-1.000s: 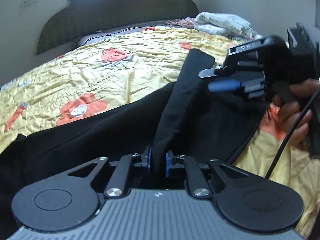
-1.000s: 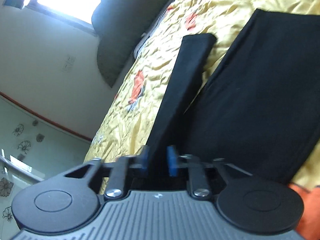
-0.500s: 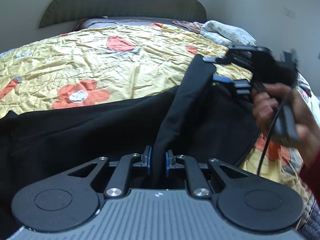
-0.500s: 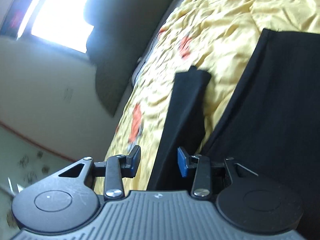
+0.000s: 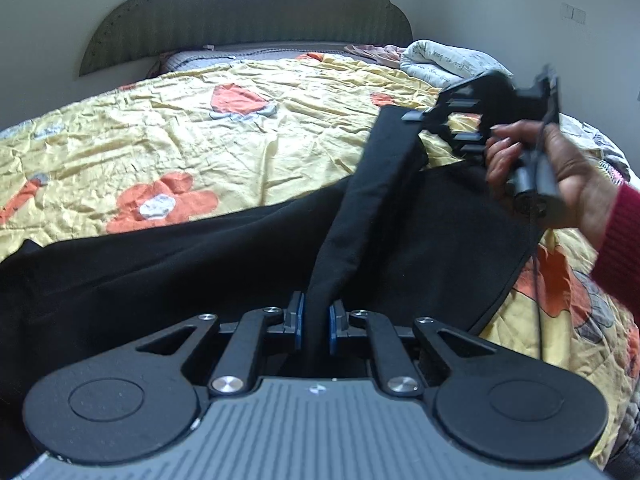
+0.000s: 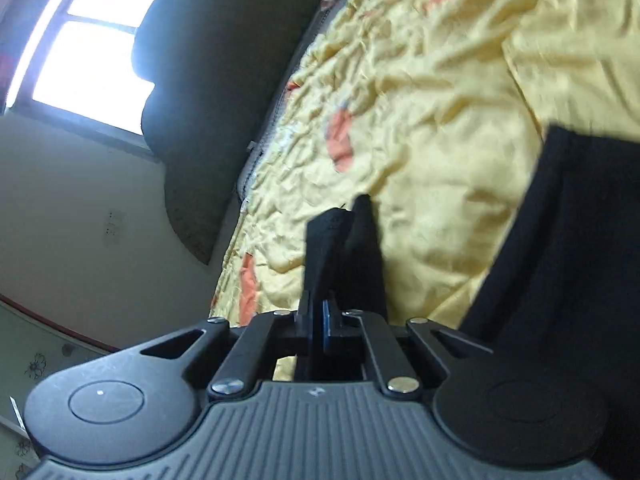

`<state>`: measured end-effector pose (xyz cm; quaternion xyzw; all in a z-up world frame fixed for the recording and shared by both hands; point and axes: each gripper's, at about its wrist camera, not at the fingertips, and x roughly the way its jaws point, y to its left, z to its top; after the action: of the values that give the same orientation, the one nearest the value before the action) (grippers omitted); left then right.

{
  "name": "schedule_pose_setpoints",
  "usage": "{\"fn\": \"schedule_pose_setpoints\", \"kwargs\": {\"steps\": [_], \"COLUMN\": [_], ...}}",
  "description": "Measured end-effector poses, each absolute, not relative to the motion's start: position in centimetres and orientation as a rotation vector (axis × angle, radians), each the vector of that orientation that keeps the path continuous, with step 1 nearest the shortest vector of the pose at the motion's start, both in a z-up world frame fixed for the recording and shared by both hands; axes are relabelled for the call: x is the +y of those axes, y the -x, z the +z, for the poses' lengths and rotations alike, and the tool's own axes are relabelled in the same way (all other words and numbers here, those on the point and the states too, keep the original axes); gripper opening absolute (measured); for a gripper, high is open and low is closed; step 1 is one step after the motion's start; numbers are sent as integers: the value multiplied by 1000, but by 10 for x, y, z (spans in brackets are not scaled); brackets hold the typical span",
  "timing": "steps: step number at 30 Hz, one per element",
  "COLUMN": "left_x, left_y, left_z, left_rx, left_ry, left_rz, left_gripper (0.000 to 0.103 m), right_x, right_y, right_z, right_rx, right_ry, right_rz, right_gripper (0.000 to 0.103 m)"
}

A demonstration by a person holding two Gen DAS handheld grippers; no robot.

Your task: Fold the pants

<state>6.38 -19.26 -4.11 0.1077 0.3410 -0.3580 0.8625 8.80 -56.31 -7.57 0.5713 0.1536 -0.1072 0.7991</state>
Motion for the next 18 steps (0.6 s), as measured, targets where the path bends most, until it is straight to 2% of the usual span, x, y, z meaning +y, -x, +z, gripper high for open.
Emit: {"fn": "schedule_pose_setpoints", "kwargs": {"steps": [6, 13, 18], "left_x": [-186, -194, -191], "left_y": [-53, -33, -30], "left_z": [-26, -41, -33], "left_rx": [729, 759, 738], "left_ry": [-180, -257, -257], "left_rz": [-869, -920, -932], "left_gripper": [9, 9, 9], "right_x": [-556, -567, -558], "right_y": [-12, 113, 131], "right_z": [2, -53, -56], "right_rx": [135, 290, 303], "right_ry": [-967, -1018, -972], "right_rz": [-217, -507, -565], "right_gripper": [4, 4, 4]}}
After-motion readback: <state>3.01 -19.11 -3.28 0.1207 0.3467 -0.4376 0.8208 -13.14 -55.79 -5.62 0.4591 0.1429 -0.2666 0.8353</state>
